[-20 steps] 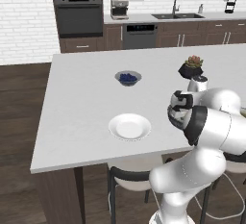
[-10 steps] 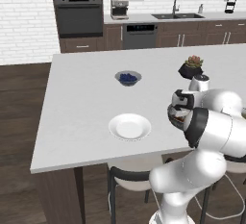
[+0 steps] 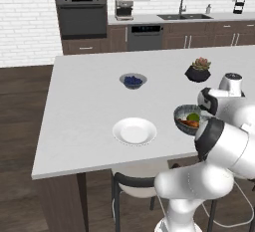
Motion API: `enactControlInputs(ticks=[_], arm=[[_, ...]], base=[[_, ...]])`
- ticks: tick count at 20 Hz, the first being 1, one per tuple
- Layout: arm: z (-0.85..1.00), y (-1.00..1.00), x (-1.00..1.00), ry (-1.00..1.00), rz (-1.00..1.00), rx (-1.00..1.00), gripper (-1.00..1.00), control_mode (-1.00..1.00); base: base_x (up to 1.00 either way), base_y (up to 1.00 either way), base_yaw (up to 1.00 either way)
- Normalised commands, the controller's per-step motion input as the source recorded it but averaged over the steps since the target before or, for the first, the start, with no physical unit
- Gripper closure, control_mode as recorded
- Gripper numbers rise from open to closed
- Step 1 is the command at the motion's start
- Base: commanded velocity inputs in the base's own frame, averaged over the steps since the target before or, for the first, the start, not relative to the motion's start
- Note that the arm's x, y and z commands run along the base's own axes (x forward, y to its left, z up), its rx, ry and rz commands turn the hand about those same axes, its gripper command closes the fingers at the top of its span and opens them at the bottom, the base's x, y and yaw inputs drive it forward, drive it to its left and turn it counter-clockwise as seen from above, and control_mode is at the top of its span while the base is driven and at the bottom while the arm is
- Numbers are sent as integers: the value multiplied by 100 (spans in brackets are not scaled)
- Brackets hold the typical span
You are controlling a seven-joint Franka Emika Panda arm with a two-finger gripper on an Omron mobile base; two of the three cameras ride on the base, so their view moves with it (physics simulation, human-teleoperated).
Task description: Pick the chicken drumstick and lime from their plates and place them in the bowl. Then put the bowl in the fridge.
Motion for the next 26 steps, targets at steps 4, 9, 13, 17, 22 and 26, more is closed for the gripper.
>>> enactControlInputs(ticks=[4, 9, 13, 17, 22, 26], arm=[[-14, -57, 22, 3, -35, 18, -100, -100], [-27, -1, 47, 0, -1, 17, -100, -100], [-32, 13, 38, 0, 0, 4, -100, -100], [-34, 1, 8, -1, -1, 2, -100, -100], [-28, 0, 3, -2, -4, 0, -100, -100], [-28, 0, 1, 0, 0, 0, -100, -100]], base=[[0, 0, 0], [0, 0, 0], [0, 0, 0], [0, 0, 0], [0, 0, 0], [0, 0, 0]])
